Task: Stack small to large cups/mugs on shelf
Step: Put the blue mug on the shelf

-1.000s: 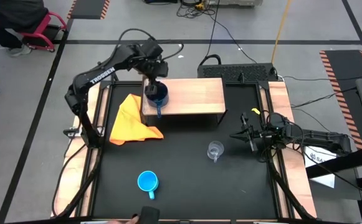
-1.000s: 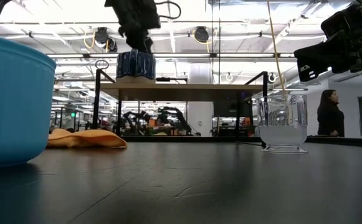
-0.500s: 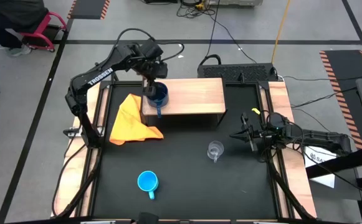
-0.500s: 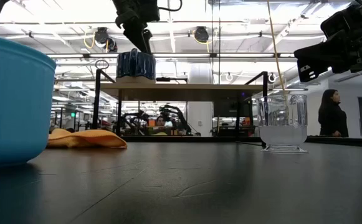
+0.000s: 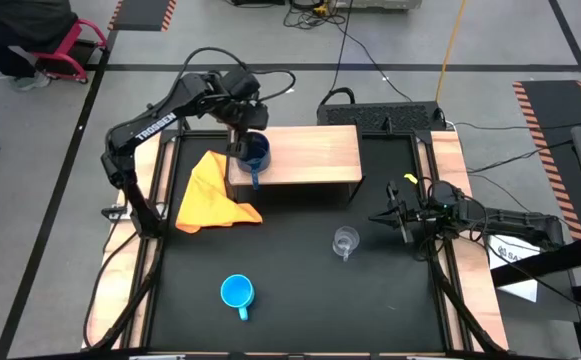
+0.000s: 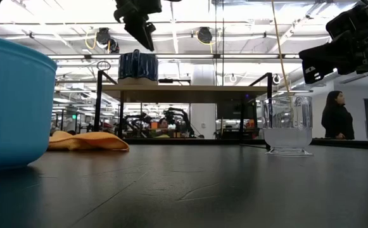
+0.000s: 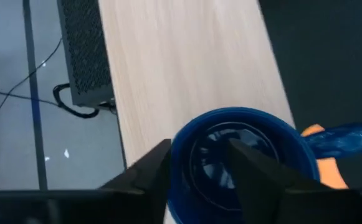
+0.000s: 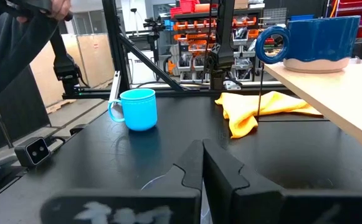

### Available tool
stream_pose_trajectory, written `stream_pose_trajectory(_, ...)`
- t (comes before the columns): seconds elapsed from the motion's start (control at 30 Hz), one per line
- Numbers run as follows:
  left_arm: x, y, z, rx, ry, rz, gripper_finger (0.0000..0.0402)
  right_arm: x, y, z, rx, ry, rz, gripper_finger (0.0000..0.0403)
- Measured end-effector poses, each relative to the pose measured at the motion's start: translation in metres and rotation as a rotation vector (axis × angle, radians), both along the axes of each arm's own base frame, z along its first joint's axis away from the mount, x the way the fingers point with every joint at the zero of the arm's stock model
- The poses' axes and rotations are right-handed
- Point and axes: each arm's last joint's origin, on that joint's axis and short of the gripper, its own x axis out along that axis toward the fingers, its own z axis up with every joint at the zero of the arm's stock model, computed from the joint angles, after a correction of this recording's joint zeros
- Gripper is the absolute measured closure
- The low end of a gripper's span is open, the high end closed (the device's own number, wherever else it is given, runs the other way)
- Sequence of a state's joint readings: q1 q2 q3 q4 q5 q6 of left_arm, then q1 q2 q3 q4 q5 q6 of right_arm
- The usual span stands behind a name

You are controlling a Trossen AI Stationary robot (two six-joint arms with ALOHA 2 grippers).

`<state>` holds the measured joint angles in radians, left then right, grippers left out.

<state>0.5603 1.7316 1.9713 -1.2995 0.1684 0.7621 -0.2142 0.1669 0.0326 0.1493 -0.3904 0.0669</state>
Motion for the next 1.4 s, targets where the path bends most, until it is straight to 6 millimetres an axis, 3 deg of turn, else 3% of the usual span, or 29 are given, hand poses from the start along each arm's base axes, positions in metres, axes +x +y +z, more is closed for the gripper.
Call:
stream_pose_trajectory(0.23, 0.002, -0.009, 0.005, 0.043, -0.006, -0.035, 0.0391, 0.0, 0.0, 0.0, 0.0, 0.0, 0.0, 0.0403)
stream_pose_trajectory(0.47, 0.004, -0.018, 0.008, 0.069, -0.011, -0.056, 0.0398, 0.0, 0.0, 0.0, 0.014, 0.002, 0.0, 0.0403)
stream_pose_trajectory(1.4, 0.006, -0.021, 0.01, 0.047, -0.046, -0.039, 0.04, 0.0, 0.0, 0.0, 0.025, 0.007, 0.0, 0.0403)
